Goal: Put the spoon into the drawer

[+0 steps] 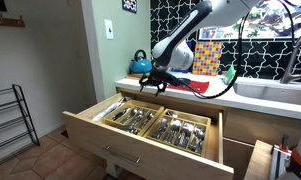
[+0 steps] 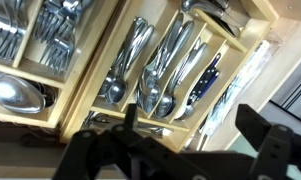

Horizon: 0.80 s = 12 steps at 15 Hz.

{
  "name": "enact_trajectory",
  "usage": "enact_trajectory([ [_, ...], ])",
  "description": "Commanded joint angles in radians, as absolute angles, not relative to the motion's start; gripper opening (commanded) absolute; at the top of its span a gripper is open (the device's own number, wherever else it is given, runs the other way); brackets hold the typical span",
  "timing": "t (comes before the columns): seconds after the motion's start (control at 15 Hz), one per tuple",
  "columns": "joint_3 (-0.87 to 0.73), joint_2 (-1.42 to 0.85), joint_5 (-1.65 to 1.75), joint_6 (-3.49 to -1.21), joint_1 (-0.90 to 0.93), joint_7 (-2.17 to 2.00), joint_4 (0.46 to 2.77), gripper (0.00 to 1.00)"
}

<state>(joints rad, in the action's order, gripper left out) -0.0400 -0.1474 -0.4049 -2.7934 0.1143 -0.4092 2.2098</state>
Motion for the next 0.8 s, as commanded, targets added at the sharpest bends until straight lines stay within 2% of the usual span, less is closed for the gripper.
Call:
enact_trajectory([
  [0.0, -0.052, -0.044, -0.245, -2.722, 0.097, -0.5, 2.272, 1.0],
  [0.27, -0.047, 0.028, -0.104, -2.584, 0.062, -0.557, 2.287, 1.0],
  [0.6, -0.038, 0.09, -0.062, -2.269, 0.016, -0.506, 2.28, 1.0],
  [0.67, -0.028, 0.053, -0.086, -2.341, 0.018, -0.525, 2.252, 1.0],
  [0.73, -0.028, 0.063, -0.086, -2.301, 0.013, -0.517, 2.252, 1.0],
])
